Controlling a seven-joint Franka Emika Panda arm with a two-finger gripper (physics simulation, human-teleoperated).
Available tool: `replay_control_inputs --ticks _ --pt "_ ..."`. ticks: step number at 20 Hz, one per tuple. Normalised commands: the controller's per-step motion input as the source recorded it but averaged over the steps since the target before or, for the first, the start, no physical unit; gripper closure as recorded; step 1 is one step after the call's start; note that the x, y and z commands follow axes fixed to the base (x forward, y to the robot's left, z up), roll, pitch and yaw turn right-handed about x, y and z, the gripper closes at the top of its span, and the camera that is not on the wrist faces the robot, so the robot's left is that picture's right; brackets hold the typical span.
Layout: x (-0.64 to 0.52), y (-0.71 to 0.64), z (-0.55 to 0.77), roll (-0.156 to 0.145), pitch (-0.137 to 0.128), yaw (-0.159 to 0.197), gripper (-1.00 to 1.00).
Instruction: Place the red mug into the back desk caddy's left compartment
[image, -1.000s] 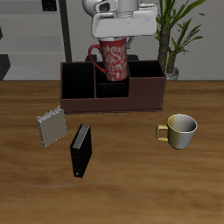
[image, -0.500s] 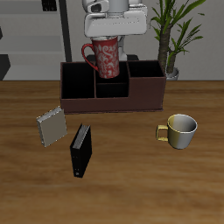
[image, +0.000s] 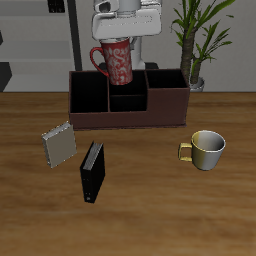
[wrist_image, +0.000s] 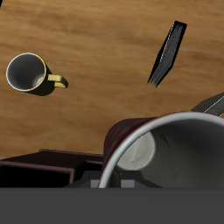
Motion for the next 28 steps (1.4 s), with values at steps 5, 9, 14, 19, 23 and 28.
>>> replay_control_inputs --ticks 5,9,14,19,23,28 --pt "-0.22 -0.18 0.09 -0.057 -0.027 0.013 1.00" --pt "-0.23 -0.12 0.14 -0.016 -0.021 -0.002 1.00" --pt "-0.16 -0.19 0.15 -0.002 -0.019 -0.001 1.00" --pt "-0.14 -0.26 0.08 -0.026 0.017 -0.014 1.00" --pt "-0.14 -0.29 0.08 -0.025 0.011 -0.006 1.00" --pt "-0.22 -0.34 0.09 -0.031 0.003 -0.007 1.00"
